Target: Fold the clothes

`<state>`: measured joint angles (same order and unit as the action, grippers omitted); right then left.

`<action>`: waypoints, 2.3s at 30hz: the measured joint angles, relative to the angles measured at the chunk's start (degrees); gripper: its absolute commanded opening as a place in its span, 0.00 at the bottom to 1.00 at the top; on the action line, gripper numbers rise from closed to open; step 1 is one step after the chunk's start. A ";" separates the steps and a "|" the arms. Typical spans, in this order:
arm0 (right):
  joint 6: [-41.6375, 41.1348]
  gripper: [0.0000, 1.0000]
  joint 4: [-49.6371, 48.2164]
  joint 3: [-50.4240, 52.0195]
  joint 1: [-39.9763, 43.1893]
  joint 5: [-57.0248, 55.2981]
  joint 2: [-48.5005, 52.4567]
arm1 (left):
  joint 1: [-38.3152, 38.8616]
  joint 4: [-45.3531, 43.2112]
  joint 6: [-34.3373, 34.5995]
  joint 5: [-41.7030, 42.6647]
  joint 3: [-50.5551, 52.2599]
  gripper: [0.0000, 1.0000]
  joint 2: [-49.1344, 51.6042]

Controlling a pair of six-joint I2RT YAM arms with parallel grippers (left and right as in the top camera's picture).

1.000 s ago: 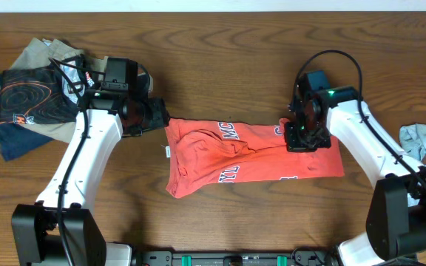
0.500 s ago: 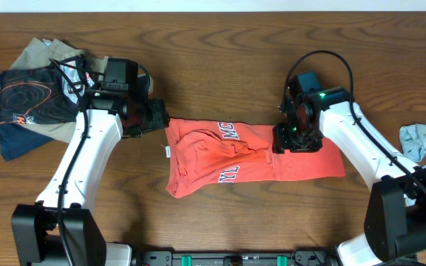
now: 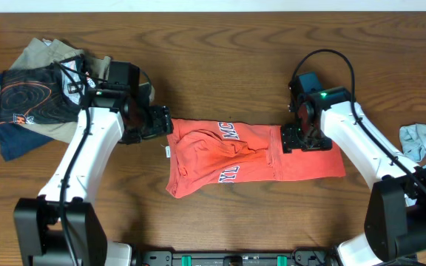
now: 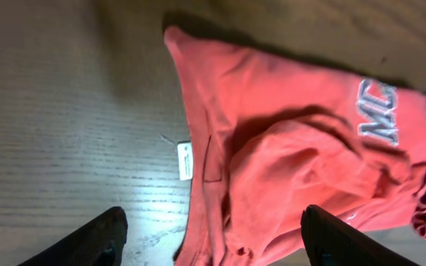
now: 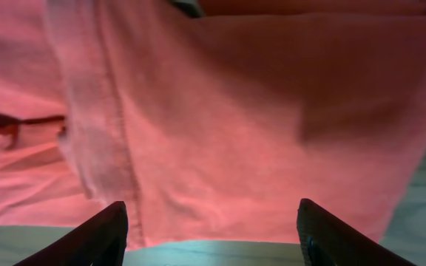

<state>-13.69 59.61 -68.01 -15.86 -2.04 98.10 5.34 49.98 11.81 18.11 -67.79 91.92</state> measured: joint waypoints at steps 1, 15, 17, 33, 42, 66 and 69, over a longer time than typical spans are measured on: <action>-0.02 0.72 0.00 0.00 0.28 -0.31 0.00 | 0.00 0.15 -0.11 0.07 0.20 0.77 0.61; -0.37 0.72 0.11 0.00 5.44 -1.68 0.00 | 0.39 -0.55 -4.42 7.76 4.46 0.77 13.94; -0.37 0.72 0.11 0.00 6.08 -1.70 0.00 | 1.09 -1.01 -4.68 8.48 4.46 0.77 15.43; 0.04 0.73 1.46 0.11 11.85 -4.50 0.00 | 3.54 2.36 -3.76 -1.49 1.66 0.06 17.75; 0.55 0.74 1.95 0.13 17.94 -6.01 0.00 | -12.39 12.15 -1.25 -18.43 -11.96 0.06 15.39; 0.70 0.75 1.38 0.15 19.30 -6.60 0.00 | 32.30 20.35 4.63 -14.93 -25.38 0.06 12.61; 0.70 0.75 1.33 0.15 19.30 -6.60 0.00 | 35.89 20.33 5.51 -14.78 -25.38 0.06 13.11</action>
<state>-12.99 60.95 -67.85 3.44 -8.64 98.10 41.23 70.30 17.32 3.33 -93.17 105.03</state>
